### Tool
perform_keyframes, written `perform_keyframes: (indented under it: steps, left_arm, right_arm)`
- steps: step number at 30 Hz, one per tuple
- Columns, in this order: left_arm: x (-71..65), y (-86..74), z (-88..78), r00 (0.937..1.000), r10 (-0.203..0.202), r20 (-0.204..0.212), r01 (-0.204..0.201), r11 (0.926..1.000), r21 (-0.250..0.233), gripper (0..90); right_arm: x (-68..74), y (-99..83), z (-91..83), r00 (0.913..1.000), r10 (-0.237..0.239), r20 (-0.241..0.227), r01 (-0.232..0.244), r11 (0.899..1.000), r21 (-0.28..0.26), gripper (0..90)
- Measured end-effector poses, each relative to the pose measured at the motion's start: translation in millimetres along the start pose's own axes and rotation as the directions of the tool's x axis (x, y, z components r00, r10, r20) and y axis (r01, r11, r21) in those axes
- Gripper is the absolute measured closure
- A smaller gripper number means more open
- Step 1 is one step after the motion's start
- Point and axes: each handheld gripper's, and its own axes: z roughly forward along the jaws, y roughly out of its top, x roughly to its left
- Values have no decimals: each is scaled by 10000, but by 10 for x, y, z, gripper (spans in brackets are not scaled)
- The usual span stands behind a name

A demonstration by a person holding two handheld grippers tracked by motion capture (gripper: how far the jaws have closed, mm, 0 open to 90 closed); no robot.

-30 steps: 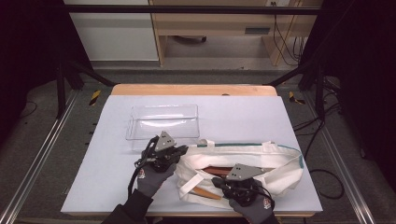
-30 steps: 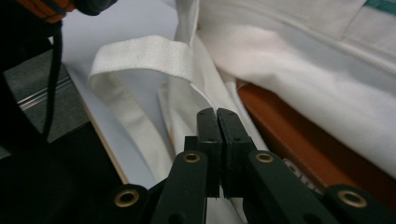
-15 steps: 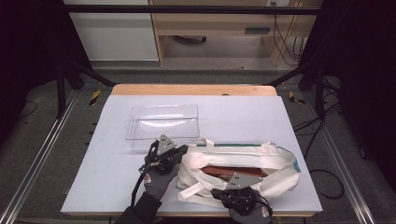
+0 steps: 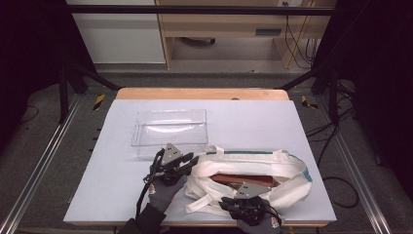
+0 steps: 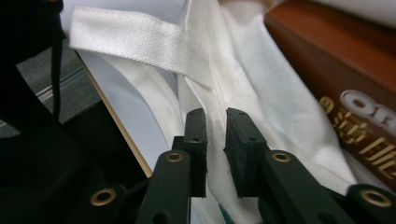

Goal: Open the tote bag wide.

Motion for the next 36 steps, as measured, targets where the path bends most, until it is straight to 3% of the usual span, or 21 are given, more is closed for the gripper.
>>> perform_keyframes:
  steps: [5, 9, 12, 14, 15, 16, 18, 19, 23, 24, 31, 36]
  left_arm:
    - [-18, 76, -172, 10000, 12, 23, -11, 9990, -446, 611]
    - [-75, 96, -285, 9997, 202, 165, -191, 9978, -635, 612]
    - [-165, 89, -351, 9980, 495, 386, -469, 9967, -667, 653]
    - [-221, 84, -359, 9965, 660, 516, -629, 9962, -602, 712]
    - [-262, 80, -357, 9953, 750, 609, -715, 9958, -569, 712]
    - [-295, 78, -352, 9938, 824, 750, -785, 9955, -536, 767]
    - [-354, 73, -334, 9916, 916, 914, -880, 9952, -425, 807]
    - [-423, 54, -303, 9877, 1072, 1138, -1049, 9941, -262, 824]
    - [-518, -18, -238, 9806, 1401, 1374, -1435, 9895, 149, 866]
    - [-551, -76, -200, 9778, 1556, 1406, -1625, 9859, 391, 870]
    - [-573, -320, -80, 9744, 1539, 1639, -1732, 9787, 1103, 871]
    - [-605, -425, -13, 9724, 1708, 1590, -1938, 9706, 1425, 869]
  right_arm:
    - [14, 117, -229, 9998, -94, 180, 111, 9953, -963, 687]
    - [-15, 194, -409, 9974, -144, 709, 249, 9884, -1495, 616]
    - [-113, 266, -617, 9909, 130, 1341, 143, 9796, -2004, 573]
    - [-186, 306, -743, 9819, 198, 1882, 238, 9737, -2266, 551]
    - [-186, 306, -743, 9819, 198, 1882, 238, 9737, -2266, 551]
    - [-248, 343, -833, 9728, 211, 2307, 343, 9717, -2335, 536]
    - [-275, 359, -864, 9686, 239, 2474, 359, 9715, -2343, 533]
    - [-334, 389, -910, 9592, 227, 2818, 450, 9718, -2316, 519]
    - [-459, 416, -957, 9457, 398, 3225, 360, 9735, -2257, 509]
    - [-481, 414, -958, 9451, 445, 3239, 315, 9737, -2257, 508]
    - [-617, 312, -823, 9417, 608, 3309, -4, 9837, -1798, 517]
    - [-678, 246, -717, 9353, 399, 3516, 54, 9919, -1267, 526]
